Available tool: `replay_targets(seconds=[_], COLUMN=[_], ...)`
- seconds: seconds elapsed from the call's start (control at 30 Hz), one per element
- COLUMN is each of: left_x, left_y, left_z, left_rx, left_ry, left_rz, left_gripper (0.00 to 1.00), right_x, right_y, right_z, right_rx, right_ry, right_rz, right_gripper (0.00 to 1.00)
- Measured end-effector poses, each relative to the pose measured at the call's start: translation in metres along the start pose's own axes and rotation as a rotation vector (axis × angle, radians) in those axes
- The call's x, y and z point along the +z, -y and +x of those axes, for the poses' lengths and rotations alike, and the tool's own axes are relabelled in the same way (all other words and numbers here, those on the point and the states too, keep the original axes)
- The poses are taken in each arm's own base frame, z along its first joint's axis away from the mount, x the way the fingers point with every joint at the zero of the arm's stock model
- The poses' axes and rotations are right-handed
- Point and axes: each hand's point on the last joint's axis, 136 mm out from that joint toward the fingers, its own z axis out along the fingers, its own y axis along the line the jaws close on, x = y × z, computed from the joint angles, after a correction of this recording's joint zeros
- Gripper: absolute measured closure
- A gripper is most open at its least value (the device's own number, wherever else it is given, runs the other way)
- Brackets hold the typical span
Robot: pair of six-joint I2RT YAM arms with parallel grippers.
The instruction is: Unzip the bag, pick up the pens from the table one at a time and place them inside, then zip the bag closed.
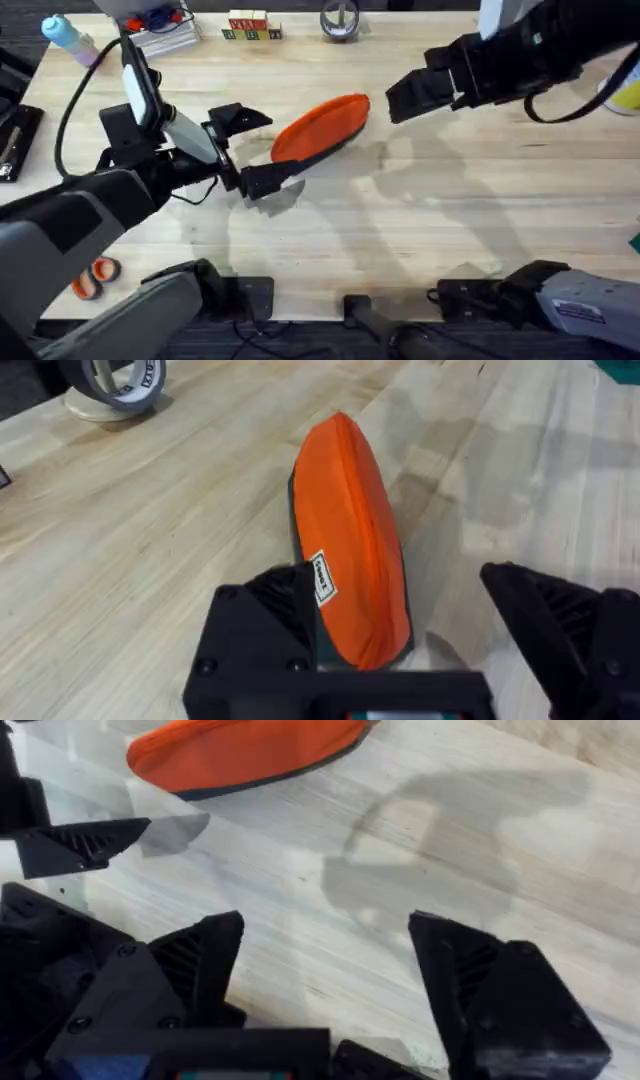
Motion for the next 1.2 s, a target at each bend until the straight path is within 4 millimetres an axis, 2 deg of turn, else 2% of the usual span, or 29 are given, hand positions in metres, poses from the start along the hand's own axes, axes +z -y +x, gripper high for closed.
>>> replay_targets(seconds=[0.73, 1.0, 1.2], left_x=[-0.002, -0.016, -0.03], left_y=[-0.003, -0.013, -0.018], left_z=[-0.002, -0.029, -0.05], left_rx=[0.005, 0.033, -0.038], left_ry=[-0.014, -0.039, -0.016], left_rz=[-0.029, -0.192, -0.327], left_gripper=[0.006, 0.007, 0.007], right_x=[0.0, 0.0, 0.0], right_y=[0.0, 0.0, 0.0], right_z=[0.002, 0.002, 0.002], right_rx=[0.001, 0.001, 0.001], right_ry=[-0.007, -0.007, -0.007], right_rz=[0.001, 0.001, 0.001], right_gripper=[0.003, 0.003, 0.003])
